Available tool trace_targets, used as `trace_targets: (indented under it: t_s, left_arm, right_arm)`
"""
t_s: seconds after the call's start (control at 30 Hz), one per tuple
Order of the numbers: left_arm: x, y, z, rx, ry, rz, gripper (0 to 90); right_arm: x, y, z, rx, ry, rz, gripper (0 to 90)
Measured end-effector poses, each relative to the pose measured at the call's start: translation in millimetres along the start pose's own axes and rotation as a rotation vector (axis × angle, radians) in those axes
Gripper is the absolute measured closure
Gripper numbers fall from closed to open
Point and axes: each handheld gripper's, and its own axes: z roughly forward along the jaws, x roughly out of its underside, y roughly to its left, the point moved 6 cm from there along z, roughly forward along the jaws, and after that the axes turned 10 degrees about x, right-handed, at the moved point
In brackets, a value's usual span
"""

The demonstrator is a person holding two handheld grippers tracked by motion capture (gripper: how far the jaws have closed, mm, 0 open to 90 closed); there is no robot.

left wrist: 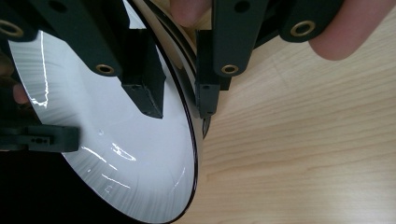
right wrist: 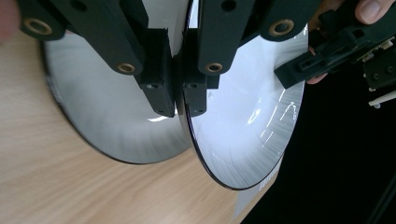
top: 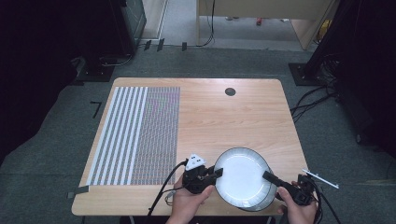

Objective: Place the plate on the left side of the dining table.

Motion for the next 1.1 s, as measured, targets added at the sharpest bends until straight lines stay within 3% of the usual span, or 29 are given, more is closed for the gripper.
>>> trace_targets:
  t_s: [0.43,0.7,0.97,1.0,1.1]
  left_arm:
    - [-12.9,17.4,-38.8,-0.021,-0.052,-0.001,75.3]
    - [-22.1,41.9,-70.0,-0.027,-0.103,-0.052,76.4]
    - [-37.1,65.5,-104.8,-0.065,-0.145,-0.066,76.9]
    - [-37.1,65.5,-104.8,-0.065,-0.145,-0.066,77.0]
    - [-45.1,81.5,-124.9,-0.073,-0.173,-0.092,77.5]
  right_arm:
    - [-1.8,45.9,16.0,-0.011,0.008,-0.065,84.4]
    - [-3.2,83.2,36.4,-0.018,0.022,-0.098,84.3]
    - [-5.6,122.8,64.0,-0.042,0.032,-0.126,84.4]
    - [-5.6,122.8,64.0,-0.042,0.032,-0.126,84.4]
    - [-7.3,145.5,78.4,-0.052,0.044,-0.149,84.3]
